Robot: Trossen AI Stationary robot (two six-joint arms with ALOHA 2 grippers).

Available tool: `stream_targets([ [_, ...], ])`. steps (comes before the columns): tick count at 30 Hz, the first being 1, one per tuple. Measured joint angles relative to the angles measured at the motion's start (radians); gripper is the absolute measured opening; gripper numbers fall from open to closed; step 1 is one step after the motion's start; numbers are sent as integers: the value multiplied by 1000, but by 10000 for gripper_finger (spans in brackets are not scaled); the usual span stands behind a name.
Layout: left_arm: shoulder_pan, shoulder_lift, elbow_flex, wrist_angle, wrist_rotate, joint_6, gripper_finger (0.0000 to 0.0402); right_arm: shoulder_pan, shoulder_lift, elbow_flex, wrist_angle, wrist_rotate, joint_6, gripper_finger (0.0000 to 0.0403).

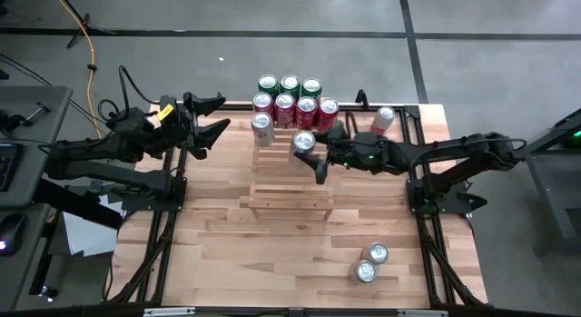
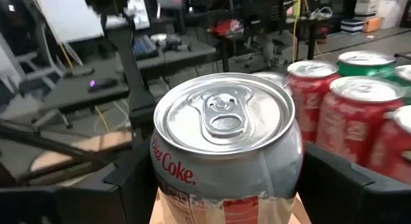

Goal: Place canned beverage on shelf
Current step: Put the top silver soda can on the shelf aligned with the other silver soda can

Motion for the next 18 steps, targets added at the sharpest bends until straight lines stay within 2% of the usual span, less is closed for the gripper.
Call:
stream_targets([
  [6, 0, 0, 0, 0, -2, 0, 355, -1, 120, 94, -14, 37, -55, 284],
  [10, 0, 0, 0, 1, -2, -1, 355, -10, 167, 136, -41, 99, -98, 284],
  [13, 0, 0, 0, 0, -2, -1, 355, -44, 186, 142, -38, 129, -78, 284],
  [18, 0, 0, 0, 0, -2, -9, 355, -102, 216, 143, -31, 122, -30, 284],
])
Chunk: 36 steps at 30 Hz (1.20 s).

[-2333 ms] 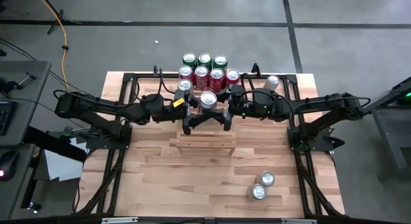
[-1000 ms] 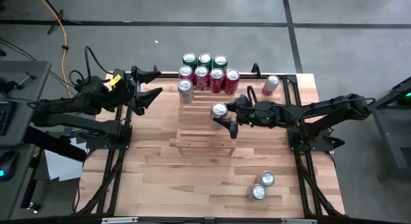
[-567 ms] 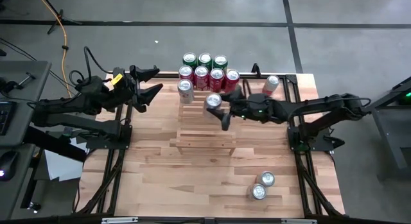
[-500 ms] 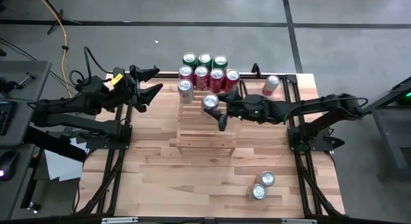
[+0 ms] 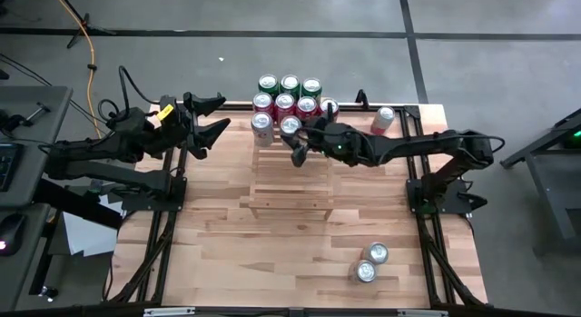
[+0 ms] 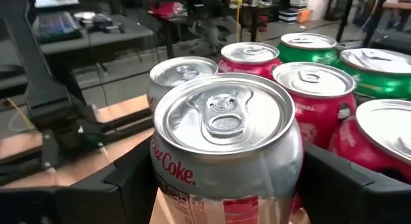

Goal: Place canned beverage on shelf
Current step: Put the top silver soda can on the shelf aligned with the other silver soda can

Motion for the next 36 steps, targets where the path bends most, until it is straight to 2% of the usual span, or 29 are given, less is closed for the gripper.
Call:
stream_targets([
  [3, 0, 0, 0, 0, 0, 0, 355, -19, 14, 0, 30, -51, 16, 284],
  [28, 0, 0, 0, 0, -22, 0, 355, -49, 66, 0, 39, -92, 26, 290],
  [36, 0, 0, 0, 0, -22, 0, 355, -49, 66, 0, 41, -91, 3, 318],
])
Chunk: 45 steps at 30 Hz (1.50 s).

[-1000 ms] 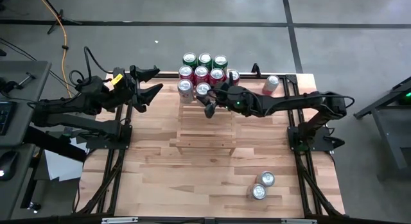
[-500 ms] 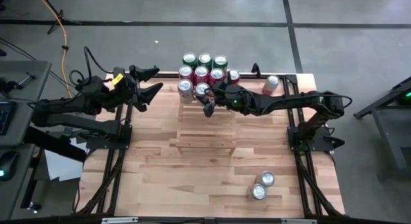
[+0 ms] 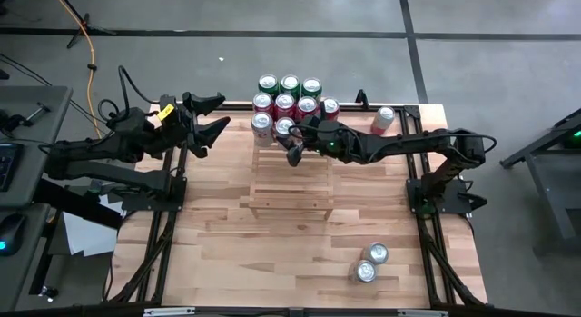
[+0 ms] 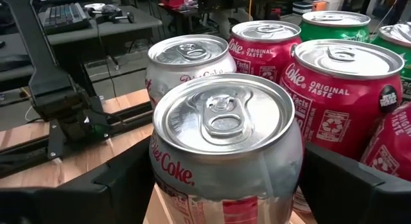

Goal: Place canned beverage on shelf
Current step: Put the top silver soda can on the shelf aligned with the other silver soda can

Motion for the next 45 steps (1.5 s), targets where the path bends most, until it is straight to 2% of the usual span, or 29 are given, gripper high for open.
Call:
stream_targets([
  [4, 0, 0, 0, 0, 0, 0, 355, 0, -1, 0, 1, 10, -8, 328],
  [11, 0, 0, 0, 0, 0, -2, 355, -1, -9, -1, -2, 17, -119, 330],
  [45, 0, 0, 0, 0, -4, -6, 355, -26, -9, -1, 2, 31, -99, 332],
])
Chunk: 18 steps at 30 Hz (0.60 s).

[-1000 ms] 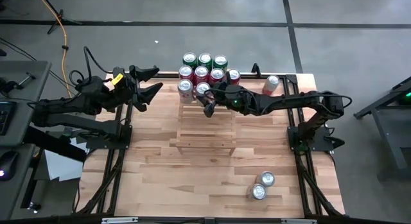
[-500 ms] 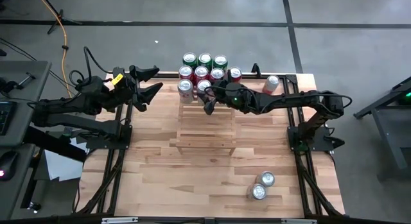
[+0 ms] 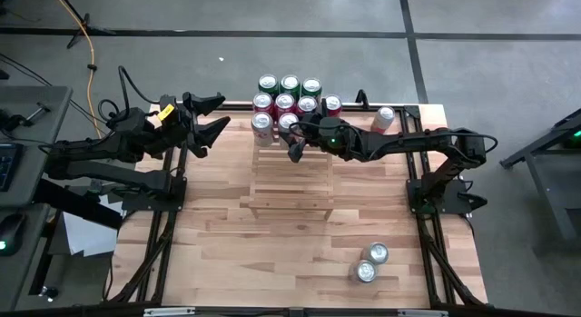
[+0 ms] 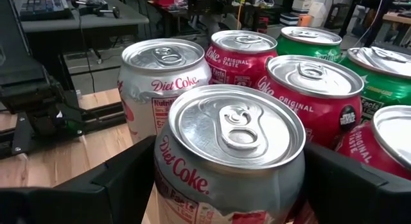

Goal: Place canned beverage on shelf
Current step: Put the top silver soda can on the shelf aligned with the other silver soda can

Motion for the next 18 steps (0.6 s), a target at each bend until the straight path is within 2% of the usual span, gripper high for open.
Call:
stream_targets([
  [13, 0, 0, 0, 0, 0, 0, 355, 0, -7, -1, 18, -6, 34, 333],
  [18, 0, 0, 0, 0, 0, 5, 355, 0, -37, -1, 8, -3, 19, 353],
])
